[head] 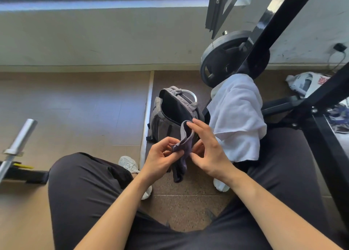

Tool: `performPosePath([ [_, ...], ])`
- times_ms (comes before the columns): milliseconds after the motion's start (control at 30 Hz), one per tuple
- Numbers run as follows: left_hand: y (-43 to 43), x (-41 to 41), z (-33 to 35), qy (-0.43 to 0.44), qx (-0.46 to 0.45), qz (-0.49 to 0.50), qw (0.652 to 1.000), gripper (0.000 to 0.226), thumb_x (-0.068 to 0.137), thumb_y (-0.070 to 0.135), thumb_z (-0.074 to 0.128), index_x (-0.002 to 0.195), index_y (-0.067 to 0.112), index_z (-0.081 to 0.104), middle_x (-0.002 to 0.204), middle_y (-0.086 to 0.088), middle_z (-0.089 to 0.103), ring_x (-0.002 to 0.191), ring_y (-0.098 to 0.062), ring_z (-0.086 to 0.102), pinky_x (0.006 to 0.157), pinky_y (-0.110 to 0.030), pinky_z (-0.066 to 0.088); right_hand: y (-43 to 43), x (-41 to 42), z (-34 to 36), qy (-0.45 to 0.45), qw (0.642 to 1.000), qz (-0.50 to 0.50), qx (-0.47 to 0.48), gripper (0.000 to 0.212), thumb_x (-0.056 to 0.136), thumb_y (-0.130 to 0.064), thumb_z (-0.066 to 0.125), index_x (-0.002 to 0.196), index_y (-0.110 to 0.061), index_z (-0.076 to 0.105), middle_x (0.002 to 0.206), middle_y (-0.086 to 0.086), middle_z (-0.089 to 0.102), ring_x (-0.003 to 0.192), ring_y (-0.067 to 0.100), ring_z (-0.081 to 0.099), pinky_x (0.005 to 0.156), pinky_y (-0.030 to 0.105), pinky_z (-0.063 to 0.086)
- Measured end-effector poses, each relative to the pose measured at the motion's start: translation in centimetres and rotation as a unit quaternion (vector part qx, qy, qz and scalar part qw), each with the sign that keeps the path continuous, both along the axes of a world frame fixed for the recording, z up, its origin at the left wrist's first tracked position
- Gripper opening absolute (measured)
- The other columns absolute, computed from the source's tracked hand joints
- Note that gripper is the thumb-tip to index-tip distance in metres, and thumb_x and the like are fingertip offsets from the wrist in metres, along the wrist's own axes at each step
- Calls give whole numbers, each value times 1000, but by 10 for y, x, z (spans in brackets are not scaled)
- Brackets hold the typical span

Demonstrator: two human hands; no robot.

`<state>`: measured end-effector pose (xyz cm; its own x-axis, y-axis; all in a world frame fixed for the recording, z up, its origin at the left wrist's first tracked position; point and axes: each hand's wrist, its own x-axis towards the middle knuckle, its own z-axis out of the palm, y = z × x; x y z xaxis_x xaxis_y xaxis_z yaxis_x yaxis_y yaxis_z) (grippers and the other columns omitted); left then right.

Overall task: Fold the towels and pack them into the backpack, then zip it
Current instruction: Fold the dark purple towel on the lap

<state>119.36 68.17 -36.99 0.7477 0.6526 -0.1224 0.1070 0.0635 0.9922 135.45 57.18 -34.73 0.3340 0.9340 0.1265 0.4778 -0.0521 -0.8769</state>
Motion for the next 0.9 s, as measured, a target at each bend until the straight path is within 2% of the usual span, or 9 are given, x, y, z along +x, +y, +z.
performPosePath([
  [33,-1,-1,1,0,2,-17,1000,16,93,6,71,102,19,71,88,-1,71,79,-13,69,70,-21,53,-1,2,0,-7,999,30,-15,86,77,8,71,150,-26,43,155,-11,39,102,11,68,91,22,55],
  [100,-3,-2,1,0,7,-36,999,17,92,6,72,104,17,73,86,-1,71,78,-13,67,70,-23,53,-2,3,-2,-9,997,68,-35,72,80,3,71,144,-25,51,141,-9,55,122,6,59,105,22,46],
  [167,-3,-3,1,-4,8,-38,999,19,90,8,74,104,20,74,87,-2,71,80,-17,66,73,-30,56,-2,3,-4,-27,997,59,-41,42,83,-3,71,122,-20,67,112,-8,66,106,6,63,93,21,48],
  [233,-1,-4,-1,3,17,-38,999,22,88,8,76,104,22,73,90,-5,71,84,-20,66,78,-36,58,-2,4,-4,-29,998,35,-45,21,84,-8,72,103,-17,71,95,-5,66,89,9,63,79,22,49],
  [333,2,-4,-5,42,52,-47,997,27,84,6,75,106,19,67,89,-2,69,81,-16,66,75,-29,58,-4,4,4,66,996,-6,-51,16,86,-5,70,97,-17,69,84,1,68,69,17,68,65,34,58],
  [467,4,-4,-21,124,89,-63,986,22,79,15,69,99,26,66,85,6,67,80,-13,65,73,-27,58,-12,6,18,184,982,-36,-21,8,85,-2,66,88,-9,65,56,-1,60,50,17,60,52,29,48],
  [633,1,0,-34,192,154,-89,965,37,82,4,66,81,40,56,74,21,59,70,1,58,65,-10,44,-19,13,37,283,958,-28,31,8,83,-1,59,85,-7,64,56,2,51,51,17,48,51,22,41],
  [767,5,-3,-45,253,178,-82,947,33,85,11,68,80,43,59,82,16,66,84,-16,66,70,-31,54,-22,20,47,336,939,-34,63,9,79,1,54,81,-3,62,62,12,48,54,19,46,50,20,41],
  [900,7,-5,-42,315,324,-55,890,22,84,12,67,100,26,69,99,3,69,96,-23,60,68,-29,36,-23,24,46,351,930,-74,73,19,78,2,51,90,15,55,69,12,49,59,22,46,47,29,44],
])
